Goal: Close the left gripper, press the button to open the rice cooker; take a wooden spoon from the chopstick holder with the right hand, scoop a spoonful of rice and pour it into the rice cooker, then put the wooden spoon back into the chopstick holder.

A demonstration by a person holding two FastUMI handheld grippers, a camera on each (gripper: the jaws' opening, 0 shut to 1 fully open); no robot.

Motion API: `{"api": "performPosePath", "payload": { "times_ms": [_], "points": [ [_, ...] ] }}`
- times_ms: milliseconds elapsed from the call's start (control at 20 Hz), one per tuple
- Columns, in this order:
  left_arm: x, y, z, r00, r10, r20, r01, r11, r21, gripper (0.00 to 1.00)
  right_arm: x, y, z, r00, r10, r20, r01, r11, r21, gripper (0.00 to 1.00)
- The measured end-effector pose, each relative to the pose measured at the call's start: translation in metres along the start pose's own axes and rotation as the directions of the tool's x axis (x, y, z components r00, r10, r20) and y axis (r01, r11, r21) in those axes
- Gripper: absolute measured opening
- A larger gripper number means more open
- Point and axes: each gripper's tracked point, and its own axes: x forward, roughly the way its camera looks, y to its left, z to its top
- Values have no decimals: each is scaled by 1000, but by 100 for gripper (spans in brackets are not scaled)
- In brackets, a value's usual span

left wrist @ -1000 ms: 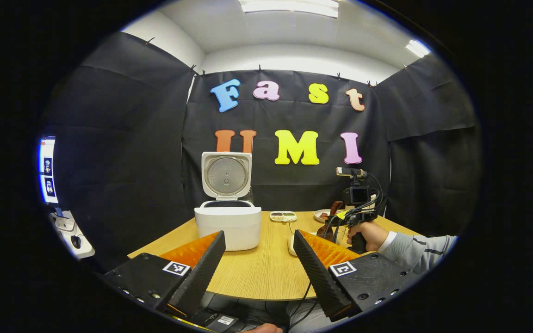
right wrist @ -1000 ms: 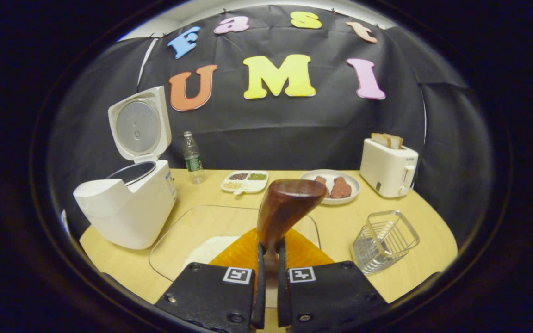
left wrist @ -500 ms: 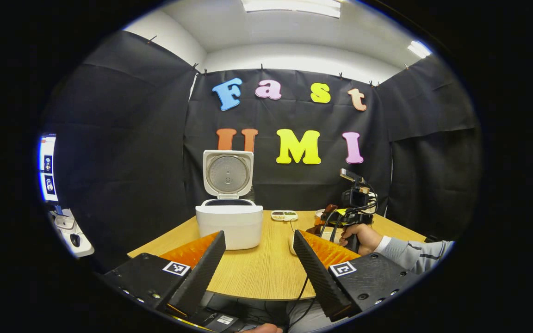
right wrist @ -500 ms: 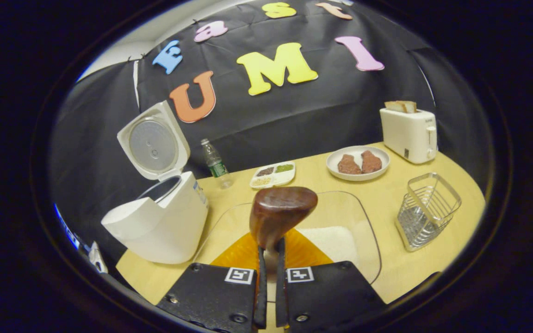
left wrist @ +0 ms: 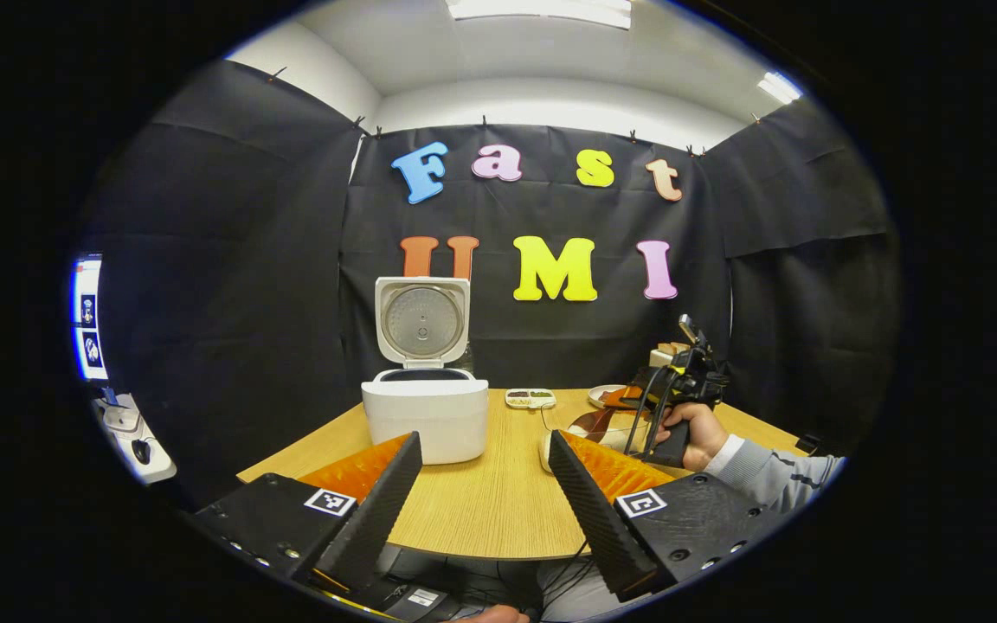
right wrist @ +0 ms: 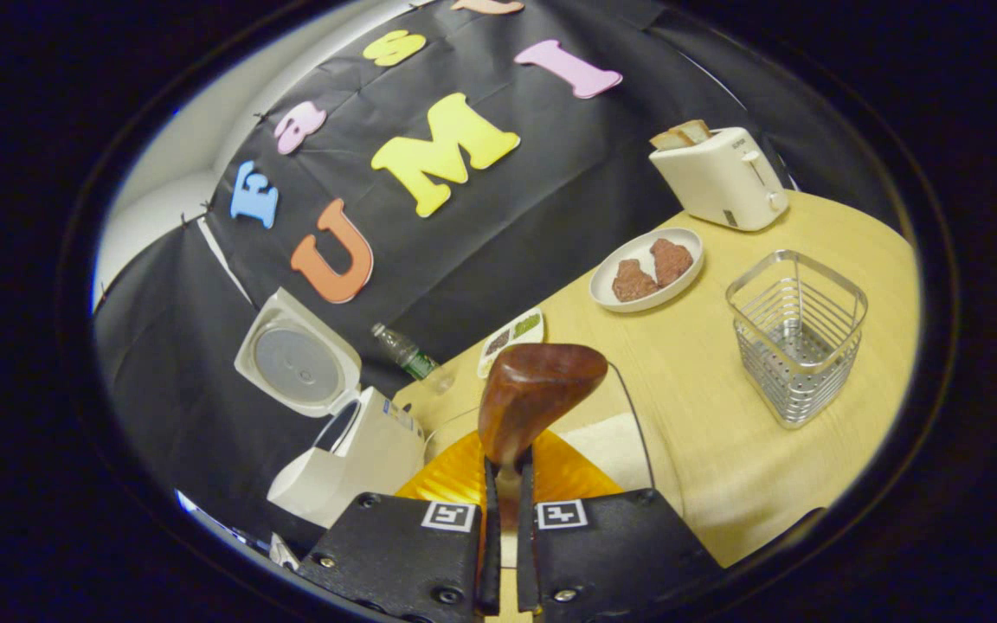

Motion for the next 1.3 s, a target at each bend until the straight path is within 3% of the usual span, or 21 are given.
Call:
{"api": "performPosePath", "payload": {
  "times_ms": [300,500,750,950,1000,1300],
  "points": [
    [4,-8,0,1000,-6,-13,6,1000,20,94,-26,-1,24,996,76,42,-82,984,159,12],
    [5,-12,0,1000,-11,-21,12,999,31,94,-39,-4,37,988,132,78,-151,937,317,12],
    [10,-18,0,999,-35,-16,35,999,-3,94,-57,11,50,968,217,130,-253,834,491,12],
    [16,-20,3,999,-34,-25,35,999,17,94,-83,54,52,925,348,152,-362,684,633,10],
    [17,-17,5,999,-23,-24,24,999,30,94,-87,62,51,918,369,147,-372,669,643,10],
    [19,-11,23,1000,-25,3,24,998,65,93,-87,107,65,899,413,148,-413,685,600,10]
  ]
}}
